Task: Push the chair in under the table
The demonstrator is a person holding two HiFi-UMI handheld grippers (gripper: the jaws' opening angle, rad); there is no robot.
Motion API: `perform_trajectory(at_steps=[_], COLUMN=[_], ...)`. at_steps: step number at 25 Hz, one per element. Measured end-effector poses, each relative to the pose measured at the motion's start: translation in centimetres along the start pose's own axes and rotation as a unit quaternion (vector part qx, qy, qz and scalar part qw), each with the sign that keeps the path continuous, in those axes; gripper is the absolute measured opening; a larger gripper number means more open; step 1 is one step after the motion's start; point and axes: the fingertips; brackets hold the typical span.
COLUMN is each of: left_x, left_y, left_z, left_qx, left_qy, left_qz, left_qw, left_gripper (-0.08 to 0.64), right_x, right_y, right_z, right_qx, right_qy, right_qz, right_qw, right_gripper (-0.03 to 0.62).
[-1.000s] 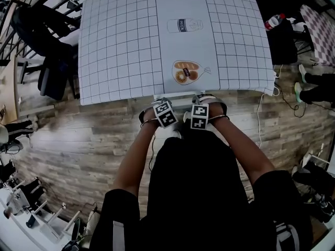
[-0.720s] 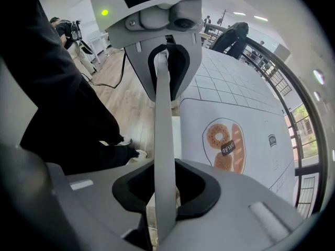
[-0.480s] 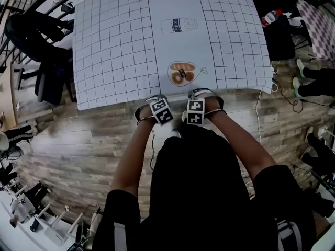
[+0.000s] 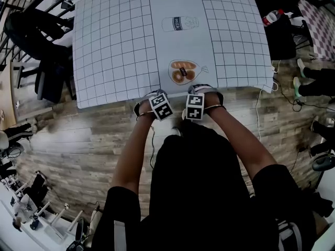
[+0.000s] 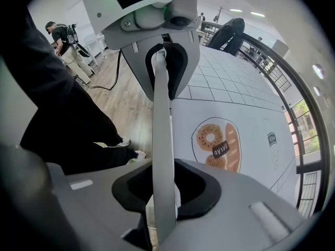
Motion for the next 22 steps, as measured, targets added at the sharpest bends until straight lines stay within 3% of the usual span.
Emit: perform_trajectory(at_steps=[6,8,9,13,18,22], left_x=[0.0,0.4,0.7,1.9,1.0,1.3], left_y=[-0.1,-0.6,-0.9,-2.5,-5.0,-7.9], left_z=[-0.1,-0.3,-0.2,-0.1,1.2,2.2], left_qx=[0.007,0.012,0.018,0.059,0.15,0.198], left_qy=[0.011,0.008,0.012,0.036,-0.054,-0.069], left_qz=[0.014,0.012,0.015,0.045,0.072,0.094], left_qw=[0.9998,0.9998,0.9997,0.9966,0.9846,0.9733], left_gripper=[0.133,0.138,0.143,0.265,0.257,0.262], right_x=[0.0,-0.4,-0.5,-0.8,-0.6,-0.7], right_y=[0.1,-0.3,-0.8,-3.3,-4.5,-7.4], right_z=[-0.2,-0.6,-0.7,-0.3,-0.2,1.4], right_qx=[-0.001,0.005,0.014,0.076,0.105,0.133], right_qy=[0.008,0.019,0.027,0.049,0.055,0.066], right_qz=[-0.001,0.018,0.023,0.007,-0.043,-0.064], right_qw=[1.0,1.0,0.999,0.996,0.992,0.987], right_gripper=[0.11,0.182,0.183,0.248,0.251,0.252])
Point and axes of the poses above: the fingertips, and each gripper's own axes: y forward along the fingers, x to its right, z out of its top, and after that the axes turned 8 degrees about y, right-handed
